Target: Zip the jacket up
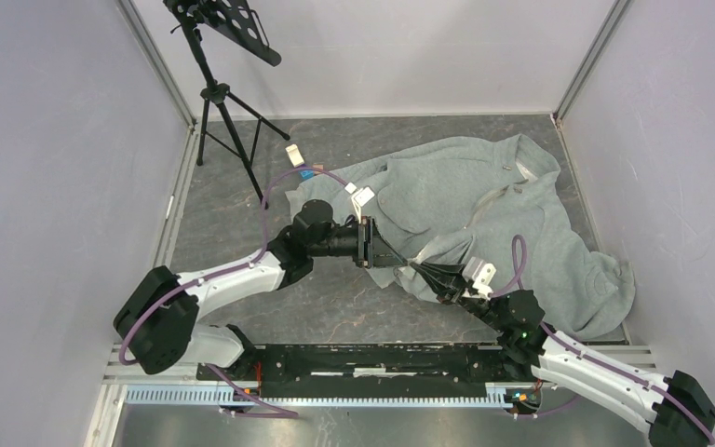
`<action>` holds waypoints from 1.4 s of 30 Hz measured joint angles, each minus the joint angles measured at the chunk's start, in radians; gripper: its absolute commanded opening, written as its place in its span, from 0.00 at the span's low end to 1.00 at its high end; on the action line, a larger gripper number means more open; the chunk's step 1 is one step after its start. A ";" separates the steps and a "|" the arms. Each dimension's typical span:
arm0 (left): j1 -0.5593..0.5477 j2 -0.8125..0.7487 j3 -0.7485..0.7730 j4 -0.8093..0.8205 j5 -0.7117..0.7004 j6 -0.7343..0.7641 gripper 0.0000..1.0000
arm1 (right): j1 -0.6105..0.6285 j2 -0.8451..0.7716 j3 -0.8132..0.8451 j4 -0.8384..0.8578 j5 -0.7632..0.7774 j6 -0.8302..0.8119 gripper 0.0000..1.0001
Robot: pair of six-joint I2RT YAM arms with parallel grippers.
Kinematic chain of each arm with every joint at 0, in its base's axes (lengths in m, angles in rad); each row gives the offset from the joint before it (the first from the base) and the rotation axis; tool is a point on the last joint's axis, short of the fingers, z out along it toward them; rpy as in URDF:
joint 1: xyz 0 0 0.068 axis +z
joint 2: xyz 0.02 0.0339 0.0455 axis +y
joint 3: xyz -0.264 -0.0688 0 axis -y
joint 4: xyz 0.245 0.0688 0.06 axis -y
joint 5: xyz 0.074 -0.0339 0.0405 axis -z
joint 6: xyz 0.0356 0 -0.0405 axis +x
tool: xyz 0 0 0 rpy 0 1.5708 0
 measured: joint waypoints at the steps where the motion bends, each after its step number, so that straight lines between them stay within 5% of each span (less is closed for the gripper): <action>1: -0.003 0.000 -0.003 0.020 0.002 -0.008 0.41 | 0.000 0.001 0.000 0.000 0.000 0.000 0.01; 8: -0.031 0.000 -0.045 0.113 0.011 -0.041 0.37 | 0.000 0.021 0.000 0.000 0.005 0.016 0.01; 14: -0.045 0.001 -0.081 0.148 0.010 -0.054 0.21 | 0.000 0.042 0.000 0.001 0.012 0.032 0.03; 18: -0.046 0.001 -0.090 0.153 0.004 -0.056 0.03 | 0.000 0.043 0.000 -0.002 0.020 0.055 0.11; 25: -0.058 -0.005 -0.092 0.072 -0.043 0.036 0.02 | 0.000 0.048 0.000 -0.088 0.043 0.144 0.46; 32: -0.098 -0.120 -0.132 -0.010 -0.156 0.303 0.02 | -0.003 0.177 0.200 -0.603 0.268 0.411 0.59; 42: -0.122 -0.157 -0.175 -0.018 -0.248 0.531 0.02 | -0.145 0.248 0.434 -0.949 0.090 0.687 0.70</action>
